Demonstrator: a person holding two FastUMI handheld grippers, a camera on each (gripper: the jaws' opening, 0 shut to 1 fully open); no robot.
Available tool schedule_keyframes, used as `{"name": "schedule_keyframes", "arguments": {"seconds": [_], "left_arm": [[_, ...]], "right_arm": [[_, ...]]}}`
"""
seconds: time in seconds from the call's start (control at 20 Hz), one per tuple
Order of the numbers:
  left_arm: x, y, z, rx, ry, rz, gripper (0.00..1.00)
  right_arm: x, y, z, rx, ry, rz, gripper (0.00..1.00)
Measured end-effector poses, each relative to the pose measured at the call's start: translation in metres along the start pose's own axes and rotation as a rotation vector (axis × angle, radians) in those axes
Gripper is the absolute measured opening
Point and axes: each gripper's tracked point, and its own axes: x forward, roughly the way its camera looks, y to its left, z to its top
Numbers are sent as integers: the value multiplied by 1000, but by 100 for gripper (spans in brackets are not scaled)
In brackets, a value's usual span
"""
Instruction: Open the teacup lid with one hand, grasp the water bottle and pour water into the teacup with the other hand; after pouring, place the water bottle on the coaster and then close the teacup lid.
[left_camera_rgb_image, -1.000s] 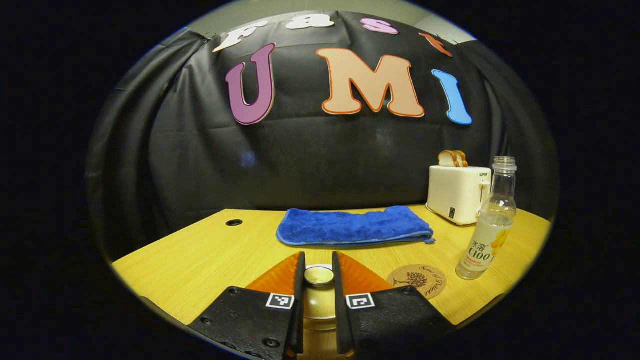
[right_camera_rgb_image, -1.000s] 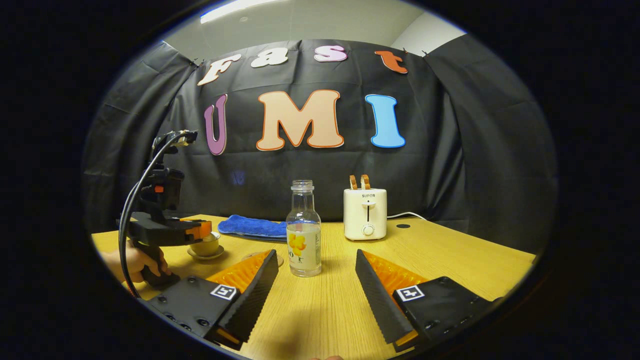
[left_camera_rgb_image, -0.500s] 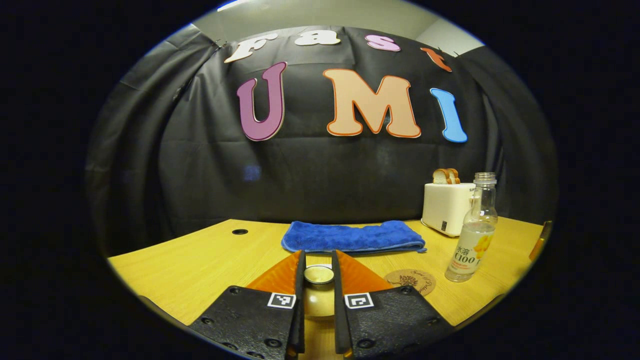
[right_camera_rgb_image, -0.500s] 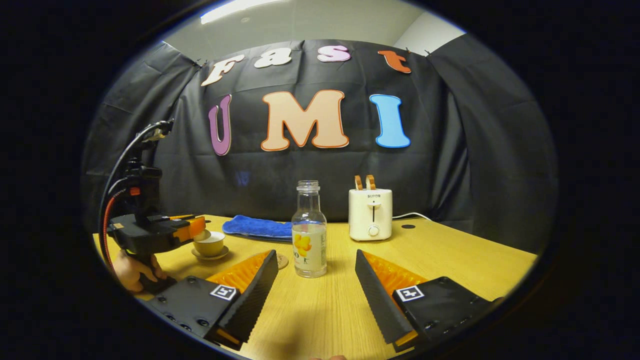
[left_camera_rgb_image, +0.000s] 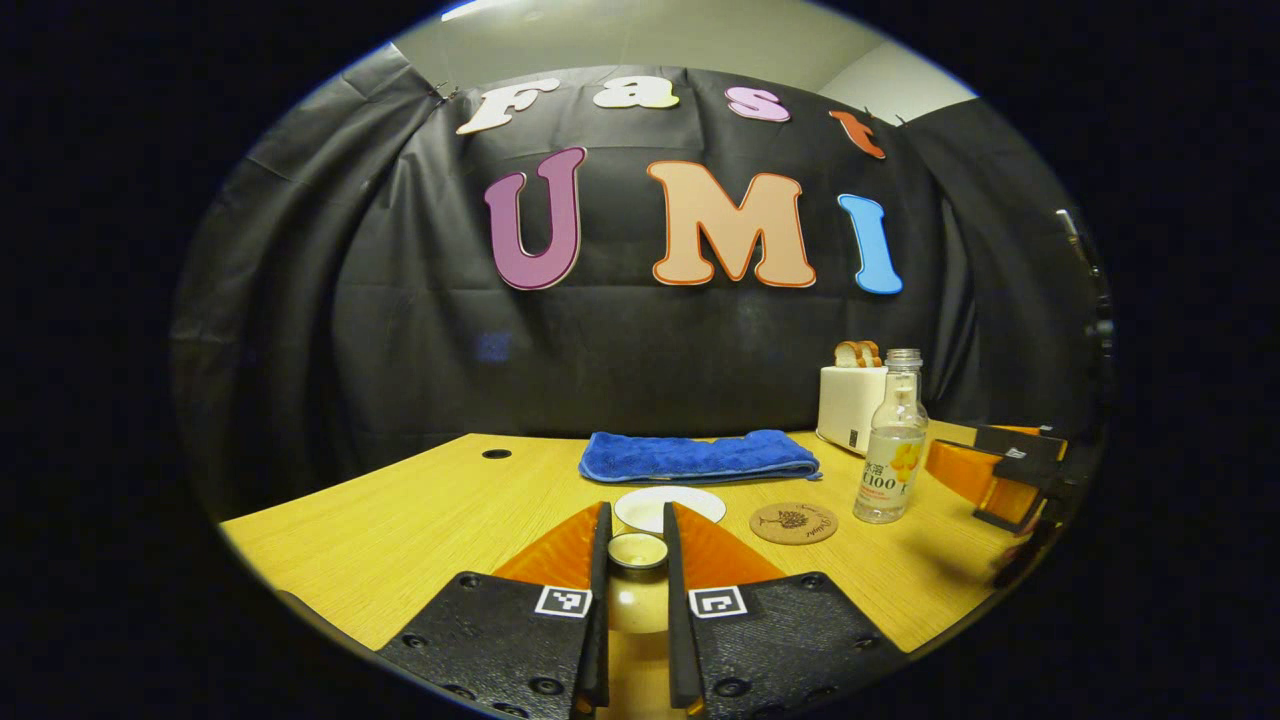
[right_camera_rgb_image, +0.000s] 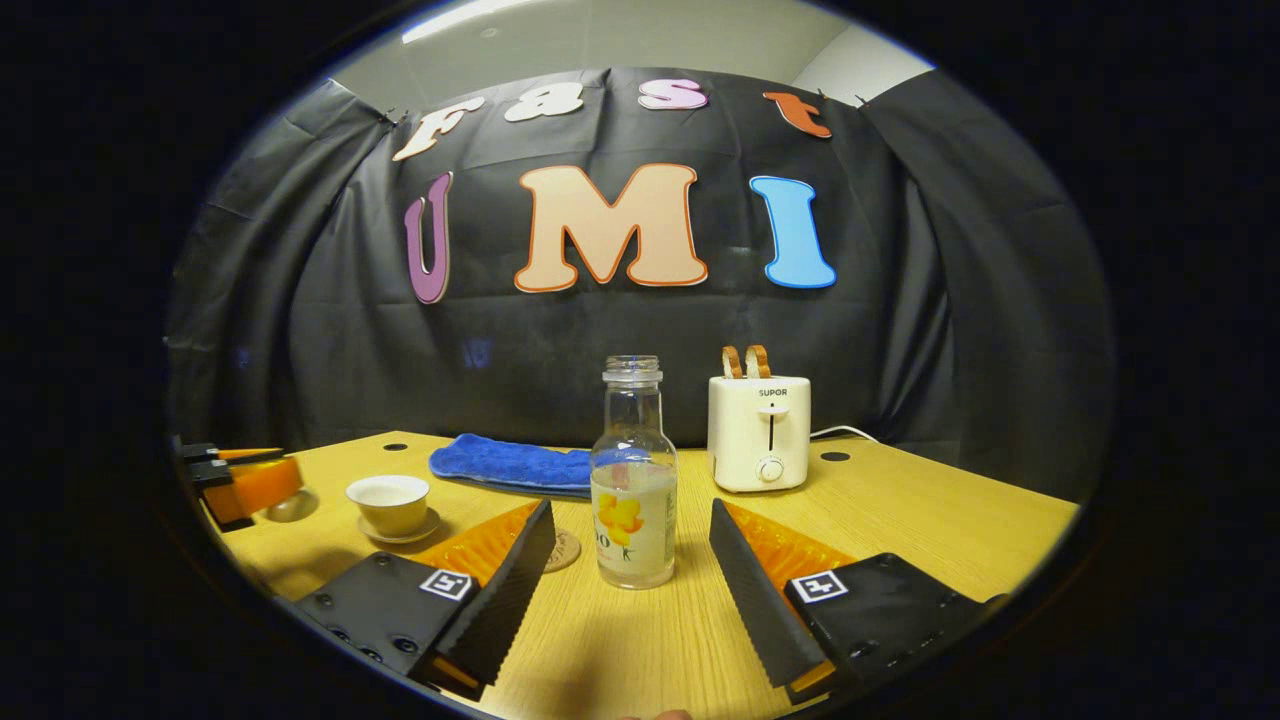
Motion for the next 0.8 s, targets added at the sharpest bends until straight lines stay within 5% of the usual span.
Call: {"name": "schedule_keyframes", "arguments": {"seconds": [0.65, 0.8], "left_arm": [[-21, 21, 0, 1, -2, 18, 20], [-21, 21, 0, 2, -2, 19, 20]], "right_arm": [[81, 2, -1, 1, -4, -48, 100], [81, -4, -2, -5, 4, -84, 86]]}}
